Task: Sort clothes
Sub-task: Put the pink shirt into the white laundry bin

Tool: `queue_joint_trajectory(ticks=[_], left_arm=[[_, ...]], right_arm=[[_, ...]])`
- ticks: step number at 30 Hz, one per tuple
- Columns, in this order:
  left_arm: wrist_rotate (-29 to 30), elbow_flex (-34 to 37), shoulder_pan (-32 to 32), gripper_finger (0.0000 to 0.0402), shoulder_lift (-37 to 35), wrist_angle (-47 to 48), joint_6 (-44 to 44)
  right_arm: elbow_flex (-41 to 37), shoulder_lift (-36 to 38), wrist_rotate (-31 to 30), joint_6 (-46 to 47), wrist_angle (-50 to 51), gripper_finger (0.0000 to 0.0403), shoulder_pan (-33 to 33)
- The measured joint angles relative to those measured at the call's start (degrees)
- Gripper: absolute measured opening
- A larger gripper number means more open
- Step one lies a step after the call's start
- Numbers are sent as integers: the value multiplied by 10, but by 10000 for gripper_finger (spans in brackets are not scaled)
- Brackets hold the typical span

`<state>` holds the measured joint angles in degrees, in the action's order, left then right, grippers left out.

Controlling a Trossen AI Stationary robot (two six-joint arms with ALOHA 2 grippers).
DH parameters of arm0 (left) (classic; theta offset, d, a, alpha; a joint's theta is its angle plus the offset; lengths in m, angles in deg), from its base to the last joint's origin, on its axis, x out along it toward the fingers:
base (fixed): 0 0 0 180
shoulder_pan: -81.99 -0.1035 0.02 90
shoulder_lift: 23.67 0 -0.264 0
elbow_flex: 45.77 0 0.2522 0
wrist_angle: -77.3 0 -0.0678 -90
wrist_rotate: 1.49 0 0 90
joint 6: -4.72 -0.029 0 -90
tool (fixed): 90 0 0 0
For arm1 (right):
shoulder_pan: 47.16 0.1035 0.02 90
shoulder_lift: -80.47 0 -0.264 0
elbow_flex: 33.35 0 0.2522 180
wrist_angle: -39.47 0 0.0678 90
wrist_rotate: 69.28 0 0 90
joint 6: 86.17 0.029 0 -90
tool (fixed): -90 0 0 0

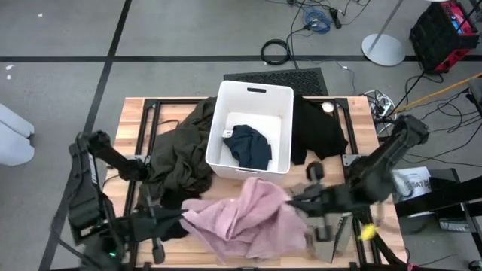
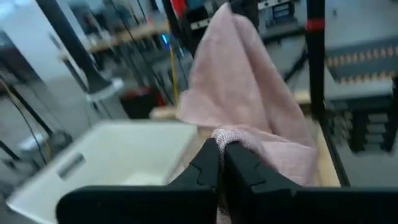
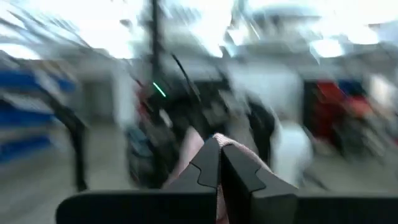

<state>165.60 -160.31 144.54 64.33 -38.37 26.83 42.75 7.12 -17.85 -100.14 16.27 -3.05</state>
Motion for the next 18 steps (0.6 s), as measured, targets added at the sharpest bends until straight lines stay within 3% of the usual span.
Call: queue_joint_trajectory(ticks=[6,9,12,14,18], left_arm=[[65,0,-1,8,-19,-316,-378],[31,0,-18,8,-23,-524,-613],[-20,0,-42,8,-27,-734,-826],[-48,-2,-65,8,-38,-793,-897],[-88,-11,-113,8,-71,-796,-932]], right_arm=[[0,80,238,-65,-104,0,-41],[1,113,332,-67,-153,0,-73],[28,137,366,-67,-135,0,-112],[58,141,387,-67,-105,0,-138],[150,127,423,-64,9,0,-197]])
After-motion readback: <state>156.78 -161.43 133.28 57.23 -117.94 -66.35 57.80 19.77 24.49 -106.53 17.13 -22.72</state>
